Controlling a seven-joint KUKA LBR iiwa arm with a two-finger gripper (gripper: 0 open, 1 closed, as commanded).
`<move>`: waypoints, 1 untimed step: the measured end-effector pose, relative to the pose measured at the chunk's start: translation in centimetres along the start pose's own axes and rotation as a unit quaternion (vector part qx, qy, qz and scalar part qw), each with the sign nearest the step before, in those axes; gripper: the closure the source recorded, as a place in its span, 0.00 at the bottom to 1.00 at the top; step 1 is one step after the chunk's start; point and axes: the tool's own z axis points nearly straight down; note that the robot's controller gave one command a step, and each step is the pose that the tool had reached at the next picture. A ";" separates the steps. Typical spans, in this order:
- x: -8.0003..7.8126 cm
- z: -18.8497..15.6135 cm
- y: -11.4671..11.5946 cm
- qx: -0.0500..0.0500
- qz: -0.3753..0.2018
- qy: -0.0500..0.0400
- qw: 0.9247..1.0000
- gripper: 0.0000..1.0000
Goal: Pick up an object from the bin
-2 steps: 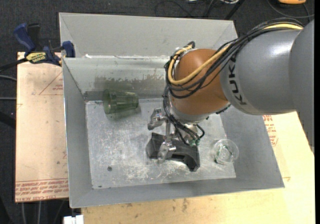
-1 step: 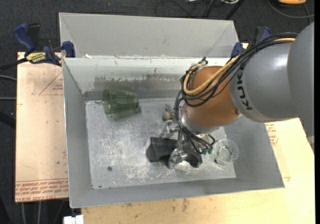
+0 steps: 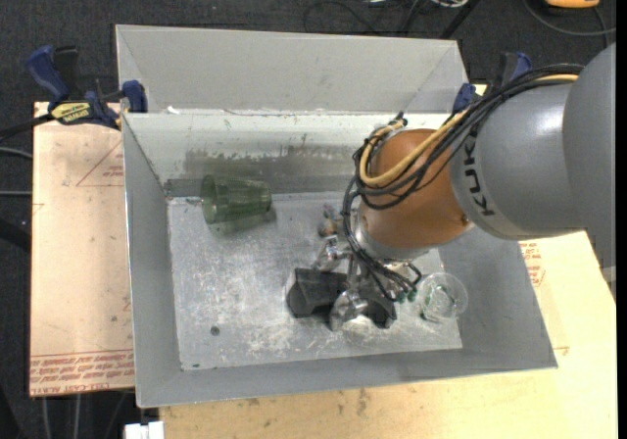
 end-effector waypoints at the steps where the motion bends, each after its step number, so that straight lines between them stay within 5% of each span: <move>1: 0.7 -10.2 0.2 0.000 -0.083 0.009 0.996 1.00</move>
Offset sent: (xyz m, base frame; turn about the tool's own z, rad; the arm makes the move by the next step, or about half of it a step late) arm 0.0000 0.0000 0.0000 0.0000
